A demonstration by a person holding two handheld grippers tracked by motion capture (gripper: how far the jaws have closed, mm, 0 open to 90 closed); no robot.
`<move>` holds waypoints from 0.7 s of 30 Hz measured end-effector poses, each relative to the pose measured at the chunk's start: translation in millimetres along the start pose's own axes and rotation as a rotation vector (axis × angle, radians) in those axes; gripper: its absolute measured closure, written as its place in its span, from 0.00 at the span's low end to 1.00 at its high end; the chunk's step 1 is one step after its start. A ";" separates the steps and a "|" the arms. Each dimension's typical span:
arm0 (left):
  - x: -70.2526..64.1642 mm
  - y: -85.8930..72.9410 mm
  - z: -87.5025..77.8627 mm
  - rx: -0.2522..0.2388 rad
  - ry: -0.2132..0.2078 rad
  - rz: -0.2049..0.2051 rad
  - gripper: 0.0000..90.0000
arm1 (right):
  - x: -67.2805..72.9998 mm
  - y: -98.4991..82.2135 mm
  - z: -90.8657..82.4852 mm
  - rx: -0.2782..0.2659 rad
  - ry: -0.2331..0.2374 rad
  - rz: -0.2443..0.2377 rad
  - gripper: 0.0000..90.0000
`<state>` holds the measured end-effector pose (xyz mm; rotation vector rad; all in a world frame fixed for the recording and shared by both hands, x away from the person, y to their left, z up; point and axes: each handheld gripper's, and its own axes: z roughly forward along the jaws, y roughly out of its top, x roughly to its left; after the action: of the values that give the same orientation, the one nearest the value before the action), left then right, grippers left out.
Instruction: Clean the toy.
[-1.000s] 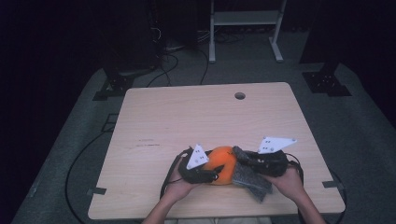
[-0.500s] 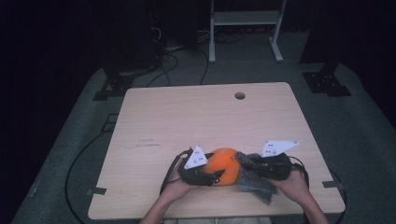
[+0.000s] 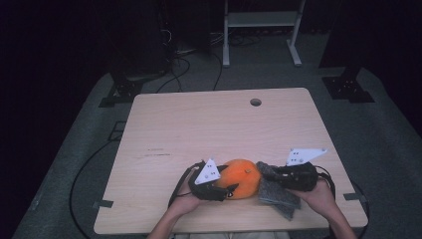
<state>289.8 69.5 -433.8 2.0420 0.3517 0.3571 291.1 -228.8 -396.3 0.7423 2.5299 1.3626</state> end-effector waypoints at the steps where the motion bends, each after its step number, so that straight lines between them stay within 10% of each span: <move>1: -1.8 0.6 0.6 -0.003 -0.002 0.014 0.38 | 1.1 4.1 -1.1 -0.027 0.011 -0.001 0.86; 8: 0.6 -1.2 -2.7 -0.003 -0.024 0.010 0.38 | 0.8 0.0 15.4 0.021 0.045 0.001 0.86; 11: -0.8 -1.4 -2.3 -0.005 -0.024 0.019 0.37 | -2.6 -5.9 8.8 0.095 -0.014 -0.017 0.85; 17: -3.5 0.2 -0.2 -0.006 -0.027 0.027 0.36 | 5.6 7.7 2.9 -0.005 0.030 -0.045 0.85; 21: 1.4 -0.9 -3.4 -0.009 -0.056 -0.003 0.29 | 4.1 3.6 16.1 0.039 0.035 -0.036 0.86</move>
<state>289.6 73.1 -432.9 2.0384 0.3180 0.2990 294.8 -213.3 -402.1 0.6823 2.5909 1.3307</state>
